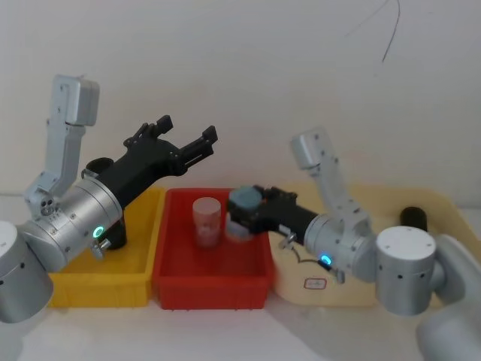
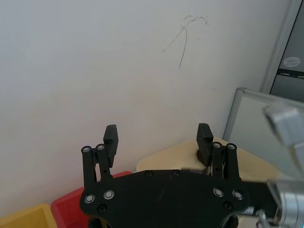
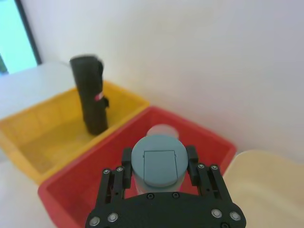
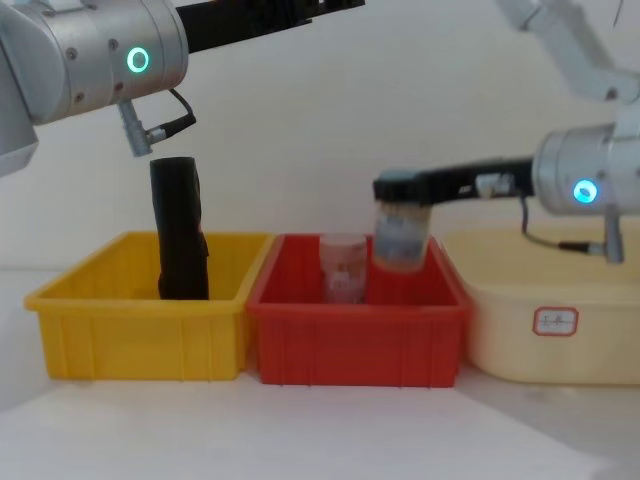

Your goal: Pick up the garbage bag with the one hand and transfer it to the other hand.

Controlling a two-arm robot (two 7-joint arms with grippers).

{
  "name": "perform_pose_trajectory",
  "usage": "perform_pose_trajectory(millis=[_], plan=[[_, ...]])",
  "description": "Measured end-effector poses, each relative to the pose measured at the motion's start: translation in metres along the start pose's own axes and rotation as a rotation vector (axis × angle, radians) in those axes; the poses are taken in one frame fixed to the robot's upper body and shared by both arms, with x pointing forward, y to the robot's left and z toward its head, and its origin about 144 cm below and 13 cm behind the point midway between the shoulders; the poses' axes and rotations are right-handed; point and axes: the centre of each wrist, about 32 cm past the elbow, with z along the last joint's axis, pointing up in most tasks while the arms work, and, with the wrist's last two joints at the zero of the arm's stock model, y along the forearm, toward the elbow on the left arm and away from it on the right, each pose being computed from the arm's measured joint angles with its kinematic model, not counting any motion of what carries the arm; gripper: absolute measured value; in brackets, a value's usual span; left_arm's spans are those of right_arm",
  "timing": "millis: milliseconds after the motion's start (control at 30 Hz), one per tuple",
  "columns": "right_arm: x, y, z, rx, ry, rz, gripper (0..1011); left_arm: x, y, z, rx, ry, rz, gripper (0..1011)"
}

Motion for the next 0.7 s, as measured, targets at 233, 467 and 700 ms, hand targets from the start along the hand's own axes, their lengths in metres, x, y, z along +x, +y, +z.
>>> perform_pose_trajectory(millis=[233,467,700], plan=[[0.014,-0.016,0.012,0.054,0.002,-0.066,651,0.000,0.000,0.000,0.000,0.000,0.000,1000],[0.034,-0.035,0.014,0.068,-0.003,-0.159,651,0.000,0.000,0.000,0.000,0.000,0.000,1000],[0.050,-0.051,0.004,0.034,-0.009,-0.250,651,0.000,0.000,0.000,0.000,0.000,0.000,1000]])
